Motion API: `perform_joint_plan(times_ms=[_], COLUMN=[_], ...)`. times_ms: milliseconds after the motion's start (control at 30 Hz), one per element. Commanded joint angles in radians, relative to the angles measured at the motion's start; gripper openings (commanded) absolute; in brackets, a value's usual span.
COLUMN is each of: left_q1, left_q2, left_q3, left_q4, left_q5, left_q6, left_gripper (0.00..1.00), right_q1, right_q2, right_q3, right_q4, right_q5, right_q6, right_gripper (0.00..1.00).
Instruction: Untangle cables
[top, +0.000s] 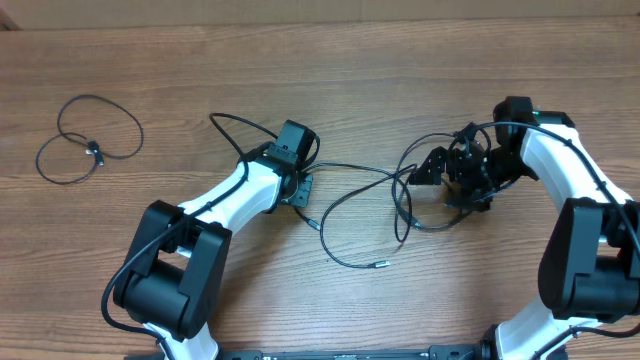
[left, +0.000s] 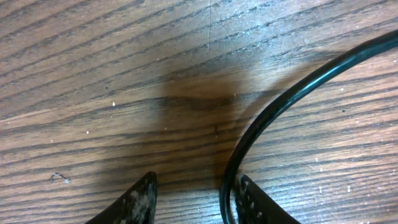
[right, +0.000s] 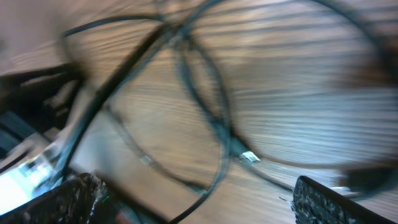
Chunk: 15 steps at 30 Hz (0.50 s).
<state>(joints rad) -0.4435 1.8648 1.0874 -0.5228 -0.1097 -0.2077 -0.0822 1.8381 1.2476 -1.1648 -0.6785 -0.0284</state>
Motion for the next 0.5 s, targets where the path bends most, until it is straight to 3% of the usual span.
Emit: perform_joint_plan(times_ms=[0, 167, 467], left_q1=[-0.002, -0.002, -0.001], left_q2=[0.014, 0.014, 0.014], left_q3=[-0.009, -0.009, -0.009], left_q4=[-0.001, 0.000, -0.001], left_q5=[-0.001, -0.001, 0.052], left_q6=[-0.003, -0.004, -0.028], left_gripper=[0.42, 0.51, 0.50], right_q1=[0.002, 0.003, 0.036], right_q2=[0.003, 0.003, 0.003], right_q3=[0.004, 0.003, -0.003], right_q4=[-0.002, 0.008, 0.012], right_q5=[-0.161, -0.162, -0.174], right_q6=[-0.127, -0.130, -0.130], right_gripper=[1.00, 1.00, 1.00])
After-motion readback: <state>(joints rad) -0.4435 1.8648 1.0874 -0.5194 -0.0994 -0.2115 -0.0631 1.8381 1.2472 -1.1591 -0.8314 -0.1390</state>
